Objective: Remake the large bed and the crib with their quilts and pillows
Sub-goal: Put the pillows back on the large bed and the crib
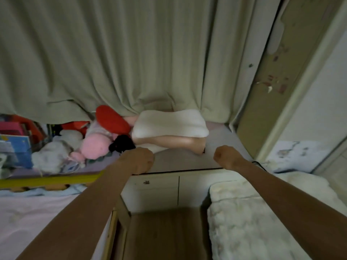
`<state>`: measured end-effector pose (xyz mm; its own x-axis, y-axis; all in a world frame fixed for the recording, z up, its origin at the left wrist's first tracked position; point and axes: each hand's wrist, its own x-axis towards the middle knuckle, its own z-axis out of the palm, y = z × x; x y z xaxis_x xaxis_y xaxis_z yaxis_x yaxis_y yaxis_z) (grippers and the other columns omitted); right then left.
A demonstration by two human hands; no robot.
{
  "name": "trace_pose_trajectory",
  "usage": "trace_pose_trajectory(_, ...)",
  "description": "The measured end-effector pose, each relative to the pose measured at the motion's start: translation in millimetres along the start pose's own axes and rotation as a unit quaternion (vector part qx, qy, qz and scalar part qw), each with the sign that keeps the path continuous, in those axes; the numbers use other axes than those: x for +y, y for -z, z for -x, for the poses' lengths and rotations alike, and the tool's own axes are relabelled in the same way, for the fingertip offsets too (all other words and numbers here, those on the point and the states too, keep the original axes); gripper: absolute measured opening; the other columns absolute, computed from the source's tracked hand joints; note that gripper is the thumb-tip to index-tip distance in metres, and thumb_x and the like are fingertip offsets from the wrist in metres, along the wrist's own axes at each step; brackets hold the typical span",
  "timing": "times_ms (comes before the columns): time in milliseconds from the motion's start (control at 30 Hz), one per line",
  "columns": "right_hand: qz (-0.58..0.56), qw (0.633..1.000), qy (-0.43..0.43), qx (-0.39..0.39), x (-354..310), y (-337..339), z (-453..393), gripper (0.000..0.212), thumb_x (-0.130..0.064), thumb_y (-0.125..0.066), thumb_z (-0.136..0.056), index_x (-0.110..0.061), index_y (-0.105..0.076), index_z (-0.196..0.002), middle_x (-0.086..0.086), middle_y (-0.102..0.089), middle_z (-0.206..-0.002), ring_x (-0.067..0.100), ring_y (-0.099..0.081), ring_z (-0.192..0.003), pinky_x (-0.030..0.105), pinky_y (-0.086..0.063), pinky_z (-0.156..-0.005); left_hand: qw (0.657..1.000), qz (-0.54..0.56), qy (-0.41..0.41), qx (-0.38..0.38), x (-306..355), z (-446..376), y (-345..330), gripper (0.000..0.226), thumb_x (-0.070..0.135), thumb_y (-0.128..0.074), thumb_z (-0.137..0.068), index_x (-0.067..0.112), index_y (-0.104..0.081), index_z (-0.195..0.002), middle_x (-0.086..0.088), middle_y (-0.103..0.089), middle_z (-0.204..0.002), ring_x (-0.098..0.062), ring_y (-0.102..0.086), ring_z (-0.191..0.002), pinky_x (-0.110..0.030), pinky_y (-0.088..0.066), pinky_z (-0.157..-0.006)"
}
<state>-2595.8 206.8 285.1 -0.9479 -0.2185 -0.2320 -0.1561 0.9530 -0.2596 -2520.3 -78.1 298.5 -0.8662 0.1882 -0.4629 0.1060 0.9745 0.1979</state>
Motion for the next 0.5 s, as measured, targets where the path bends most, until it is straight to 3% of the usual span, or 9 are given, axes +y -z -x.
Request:
trace_pose_trajectory(33, -0.010, 1.000, -0.005, 0.002, 8, 1, -14, 0.018, -0.022, -0.046, -0.096, -0.011, -0.060, -0.095, 0.012, -0.061, -0.107, 0.027, -0.057, -0.100, 0.027, -0.043, -0.078, 0.994, -0.044, 0.063, 0.076, -1, -9, 9, 0.035, 0.025, -0.038, -0.101, 0.013, -0.055, -0.129, -0.002, -0.054, -0.132, -0.020, -0.053, -0.118, -0.029, -0.044, -0.096)
trace_pose_trajectory(67, -0.018, 1.000, -0.018, 0.004, 16, 3, -32, 0.025, -0.024, -0.048, -0.096, -0.009, -0.056, -0.114, 0.013, -0.058, -0.121, 0.029, -0.054, -0.111, 0.030, -0.042, -0.088, 0.985, -0.040, 0.095, 0.136, -4, -27, 16, 0.035, 0.027, -0.042, -0.099, 0.016, -0.056, -0.129, -0.004, -0.055, -0.131, -0.023, -0.053, -0.118, -0.035, -0.044, -0.098)
trace_pose_trajectory(133, -0.019, 0.999, -0.033, 0.005, 22, 8, -65, 0.039, -0.027, -0.050, -0.096, -0.007, -0.046, -0.129, 0.014, -0.052, -0.133, 0.030, -0.050, -0.120, 0.033, -0.040, -0.095, 0.983, -0.030, 0.103, 0.148, -16, -64, 22, 0.040, 0.031, -0.047, -0.095, 0.022, -0.052, -0.133, -0.003, -0.053, -0.135, -0.023, -0.051, -0.122, -0.037, -0.043, -0.101)
trace_pose_trajectory(267, -0.011, 0.999, -0.038, 0.007, 18, 10, -140, 0.044, -0.028, -0.051, -0.096, -0.008, -0.041, -0.134, 0.014, -0.050, -0.133, 0.030, -0.050, -0.120, 0.035, -0.042, -0.096, 0.986, -0.068, 0.059, 0.138, -47, -148, 41, 0.051, 0.036, -0.044, -0.098, 0.020, -0.035, -0.145, -0.001, -0.039, -0.147, -0.018, -0.042, -0.130, -0.031, -0.036, -0.104)
trace_pose_trajectory(500, 0.046, 0.998, 0.035, -0.011, -20, -28, -278, 0.054, -0.027, -0.060, -0.088, -0.007, -0.038, -0.133, 0.012, -0.046, -0.130, 0.030, -0.051, -0.116, 0.037, -0.045, -0.096, 0.983, -0.146, 0.044, 0.099, -101, -283, 83, 0.065, 0.039, -0.043, -0.098, 0.017, -0.015, -0.152, -0.006, -0.014, -0.159, -0.023, -0.014, -0.146, -0.040, -0.017, -0.118)
